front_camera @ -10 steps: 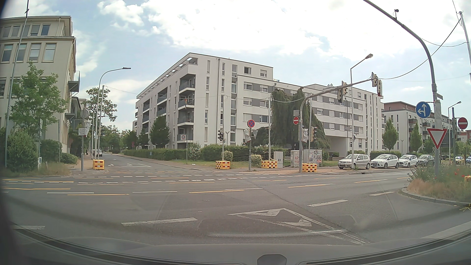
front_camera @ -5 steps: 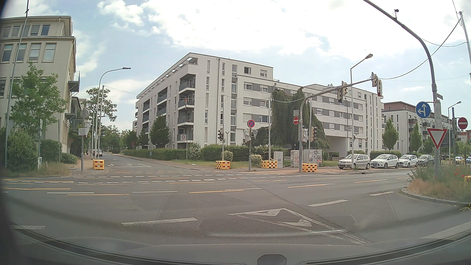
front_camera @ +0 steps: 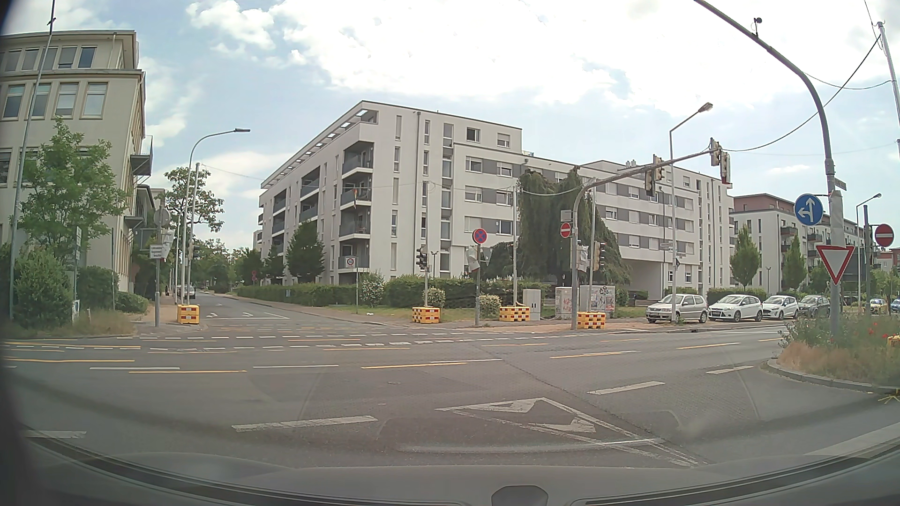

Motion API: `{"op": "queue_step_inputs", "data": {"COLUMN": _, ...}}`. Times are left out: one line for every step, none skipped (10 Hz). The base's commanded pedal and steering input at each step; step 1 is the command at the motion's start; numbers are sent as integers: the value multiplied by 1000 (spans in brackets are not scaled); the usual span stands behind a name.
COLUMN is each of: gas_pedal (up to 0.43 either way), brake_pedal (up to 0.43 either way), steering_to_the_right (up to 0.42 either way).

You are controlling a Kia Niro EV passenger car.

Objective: Follow the waypoints while adhering to traffic rules and regulations

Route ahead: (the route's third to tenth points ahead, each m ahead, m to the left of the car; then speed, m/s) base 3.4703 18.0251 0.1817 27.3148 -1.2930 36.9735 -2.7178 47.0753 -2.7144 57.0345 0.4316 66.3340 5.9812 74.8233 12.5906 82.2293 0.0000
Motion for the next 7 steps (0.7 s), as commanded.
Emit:
{"op": "queue_step_inputs", "data": {"gas_pedal": 0, "brake_pedal": 335, "steering_to_the_right": -887}}
{"op": "queue_step_inputs", "data": {"gas_pedal": 0, "brake_pedal": 335, "steering_to_the_right": -887}}
{"op": "queue_step_inputs", "data": {"gas_pedal": 0, "brake_pedal": 335, "steering_to_the_right": -887}}
{"op": "queue_step_inputs", "data": {"gas_pedal": 0, "brake_pedal": 335, "steering_to_the_right": -887}}
{"op": "queue_step_inputs", "data": {"gas_pedal": 0, "brake_pedal": 335, "steering_to_the_right": -887}}
{"op": "queue_step_inputs", "data": {"gas_pedal": 0, "brake_pedal": 335, "steering_to_the_right": -887}}
{"op": "queue_step_inputs", "data": {"gas_pedal": 0, "brake_pedal": 335, "steering_to_the_right": -887}}
